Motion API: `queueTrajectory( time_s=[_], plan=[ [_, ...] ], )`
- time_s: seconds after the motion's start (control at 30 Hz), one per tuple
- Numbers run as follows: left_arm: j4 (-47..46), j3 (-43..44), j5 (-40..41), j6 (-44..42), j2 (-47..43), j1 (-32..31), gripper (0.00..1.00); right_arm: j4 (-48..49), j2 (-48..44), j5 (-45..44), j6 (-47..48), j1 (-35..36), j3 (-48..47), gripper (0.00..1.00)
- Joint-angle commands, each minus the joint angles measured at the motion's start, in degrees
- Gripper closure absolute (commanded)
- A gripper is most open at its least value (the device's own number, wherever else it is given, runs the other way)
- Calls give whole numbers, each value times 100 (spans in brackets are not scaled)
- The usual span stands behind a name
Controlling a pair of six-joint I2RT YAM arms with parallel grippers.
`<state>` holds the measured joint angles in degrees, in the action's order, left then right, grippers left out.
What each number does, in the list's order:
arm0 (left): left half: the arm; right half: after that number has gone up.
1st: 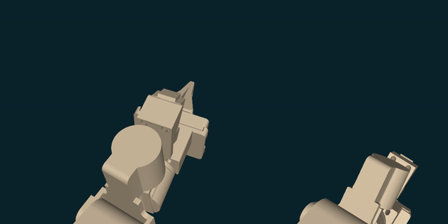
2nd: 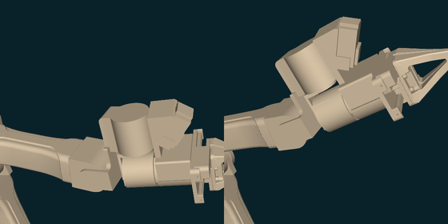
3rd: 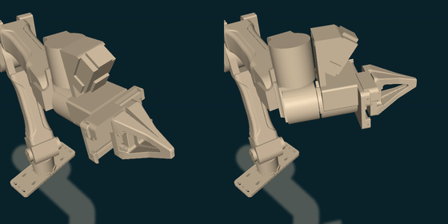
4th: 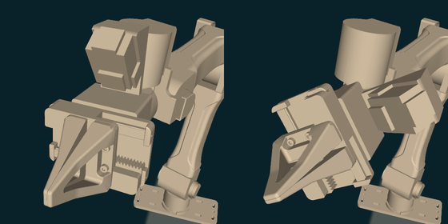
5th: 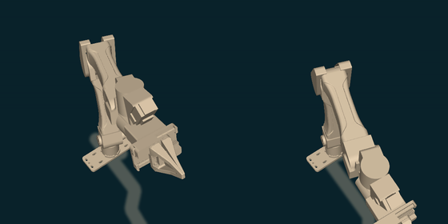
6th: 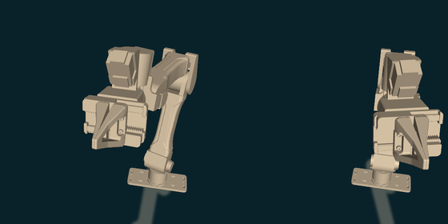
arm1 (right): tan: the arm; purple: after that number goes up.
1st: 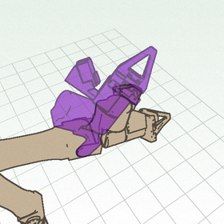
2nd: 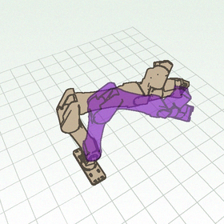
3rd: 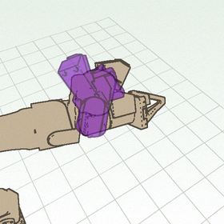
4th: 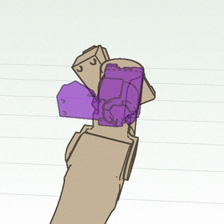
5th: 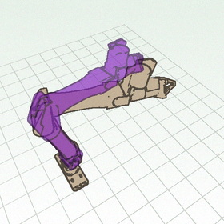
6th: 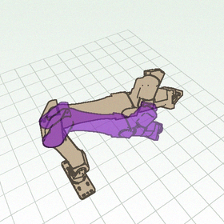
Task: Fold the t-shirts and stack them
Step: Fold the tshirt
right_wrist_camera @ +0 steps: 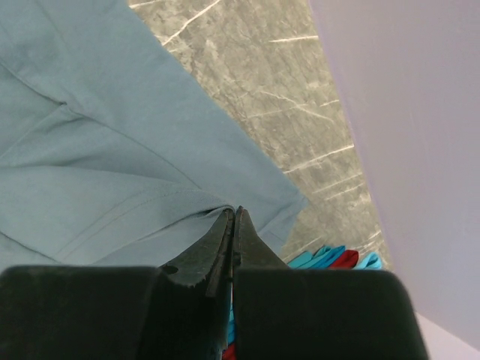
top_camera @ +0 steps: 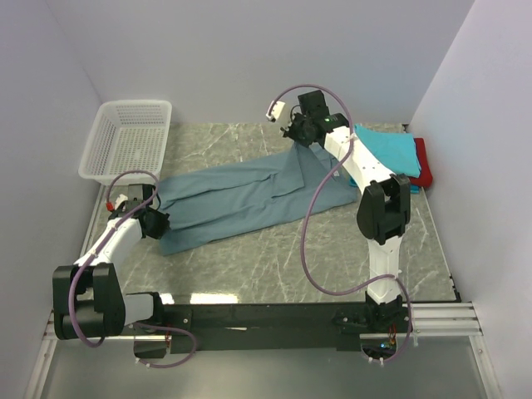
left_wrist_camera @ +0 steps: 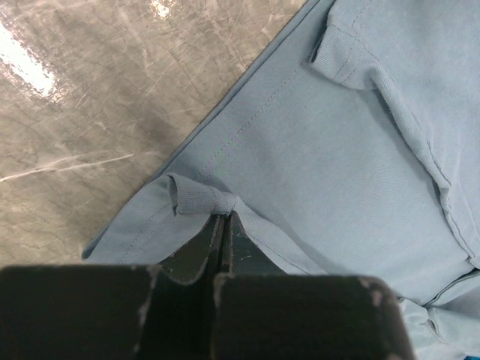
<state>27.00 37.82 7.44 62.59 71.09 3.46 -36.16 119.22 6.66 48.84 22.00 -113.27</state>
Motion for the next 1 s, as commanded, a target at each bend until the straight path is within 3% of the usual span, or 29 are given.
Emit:
queueTrajectory(
  time_s=[0.0,0.97],
  plan=[
    [-90,6,205,-98,-113,31,100,215,75,-94,-94,50,-309,100],
    [-257,647,275,-563,608,31,100,294,462,-244,-68,59,-511,100]
  ],
)
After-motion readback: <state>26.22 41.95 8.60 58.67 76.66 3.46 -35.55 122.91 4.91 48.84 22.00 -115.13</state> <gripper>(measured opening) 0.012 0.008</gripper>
